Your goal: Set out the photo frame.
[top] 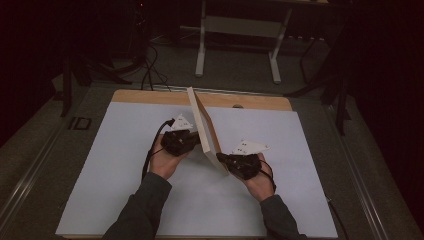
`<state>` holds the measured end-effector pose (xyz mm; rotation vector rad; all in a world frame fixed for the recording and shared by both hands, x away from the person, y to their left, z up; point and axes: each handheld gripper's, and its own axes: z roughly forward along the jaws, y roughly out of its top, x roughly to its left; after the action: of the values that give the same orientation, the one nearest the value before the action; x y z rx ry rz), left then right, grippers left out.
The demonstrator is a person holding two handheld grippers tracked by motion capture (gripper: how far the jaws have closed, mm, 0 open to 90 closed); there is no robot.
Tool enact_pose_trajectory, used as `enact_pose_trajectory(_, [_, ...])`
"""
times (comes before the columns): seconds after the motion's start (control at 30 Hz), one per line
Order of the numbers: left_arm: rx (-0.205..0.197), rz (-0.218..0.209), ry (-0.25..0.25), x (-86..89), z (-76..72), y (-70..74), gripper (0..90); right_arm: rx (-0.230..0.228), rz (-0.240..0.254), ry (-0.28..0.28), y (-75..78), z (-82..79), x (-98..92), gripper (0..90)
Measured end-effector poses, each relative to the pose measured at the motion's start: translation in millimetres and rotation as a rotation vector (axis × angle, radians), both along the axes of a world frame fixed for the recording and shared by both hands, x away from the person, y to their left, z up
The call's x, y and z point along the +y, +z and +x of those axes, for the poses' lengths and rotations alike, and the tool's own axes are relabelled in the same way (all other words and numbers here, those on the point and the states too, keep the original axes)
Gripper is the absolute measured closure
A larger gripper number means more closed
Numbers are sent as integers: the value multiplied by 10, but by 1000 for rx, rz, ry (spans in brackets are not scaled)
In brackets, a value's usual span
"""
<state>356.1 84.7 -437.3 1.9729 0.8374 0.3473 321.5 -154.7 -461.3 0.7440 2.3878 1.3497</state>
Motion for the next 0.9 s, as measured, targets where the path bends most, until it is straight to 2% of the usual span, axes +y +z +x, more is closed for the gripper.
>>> enact_pose_trajectory(0.47, [3,-9,-12,56,116,-19,900,3,-5,27,7,16,156,900])
enact_pose_trajectory(0.9, [40,-59,-2,138,183,-55,900,13,-1,39,3,40,272,900])
